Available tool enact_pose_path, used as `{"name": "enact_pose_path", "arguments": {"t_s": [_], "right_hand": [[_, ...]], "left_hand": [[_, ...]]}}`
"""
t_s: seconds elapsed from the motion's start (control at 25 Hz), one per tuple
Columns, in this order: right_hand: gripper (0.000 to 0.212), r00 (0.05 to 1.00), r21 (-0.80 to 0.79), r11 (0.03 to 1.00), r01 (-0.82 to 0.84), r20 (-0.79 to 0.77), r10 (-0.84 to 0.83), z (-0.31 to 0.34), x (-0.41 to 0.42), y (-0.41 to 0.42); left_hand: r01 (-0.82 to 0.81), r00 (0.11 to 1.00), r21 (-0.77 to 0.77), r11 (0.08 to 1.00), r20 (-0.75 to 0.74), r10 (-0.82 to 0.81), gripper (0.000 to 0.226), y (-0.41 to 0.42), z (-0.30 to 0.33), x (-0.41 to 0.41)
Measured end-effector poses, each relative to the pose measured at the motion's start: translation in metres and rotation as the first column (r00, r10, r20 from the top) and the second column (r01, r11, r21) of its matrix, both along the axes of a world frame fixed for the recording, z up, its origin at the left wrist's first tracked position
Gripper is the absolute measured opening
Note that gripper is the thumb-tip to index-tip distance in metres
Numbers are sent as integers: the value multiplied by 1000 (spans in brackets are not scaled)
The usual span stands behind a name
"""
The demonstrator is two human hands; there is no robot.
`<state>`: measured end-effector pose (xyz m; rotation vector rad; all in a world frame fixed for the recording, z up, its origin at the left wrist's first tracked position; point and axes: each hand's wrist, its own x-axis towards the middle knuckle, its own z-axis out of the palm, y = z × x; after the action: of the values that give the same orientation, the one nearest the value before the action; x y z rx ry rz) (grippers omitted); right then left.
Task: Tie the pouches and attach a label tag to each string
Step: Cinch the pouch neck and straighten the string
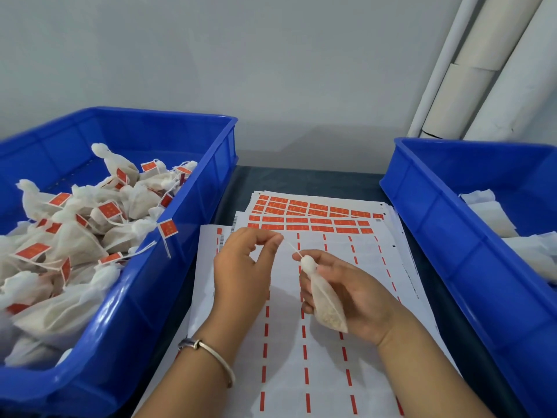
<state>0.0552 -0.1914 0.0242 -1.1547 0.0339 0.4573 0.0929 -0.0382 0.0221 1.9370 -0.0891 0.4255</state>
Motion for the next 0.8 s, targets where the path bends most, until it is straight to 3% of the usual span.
{"name": "enact_pose_path", "arguments": {"t_s": [0.08,0.32,0.44,0.52,0.6,0.68,0.72,0.8], "right_hand": [[32,1000,56,998,5,28,-6,7,-1,-1],[14,982,-45,993,110,157,-102,25,-3,-11],[13,987,19,992,125,99,-127,32,-6,-30],[13,980,101,980,174,79,-182,35,-7,-44],[10,960,169,951,261,63,-274,37,-7,-57],[10,932,196,919,343,49,-359,38,-5,-69],[11,919,200,905,377,42,-392,38,-3,-75],[15,898,150,889,432,23,-440,37,0,-89]], "left_hand": [[53,999,8,999,13,-53,3,-2,6,-4],[151,984,-11,988,92,-149,8,-13,25,-15],[208,977,-36,977,-47,-210,4,-29,24,-7],[292,937,57,955,-218,-273,20,-45,16,0],[441,877,378,814,-374,-302,57,-58,2,2],[555,830,623,551,-458,-318,83,-64,-15,-1],[578,816,679,453,-472,-335,88,-63,-22,-4],[597,799,710,373,-491,-346,92,-51,-29,-8]]}}
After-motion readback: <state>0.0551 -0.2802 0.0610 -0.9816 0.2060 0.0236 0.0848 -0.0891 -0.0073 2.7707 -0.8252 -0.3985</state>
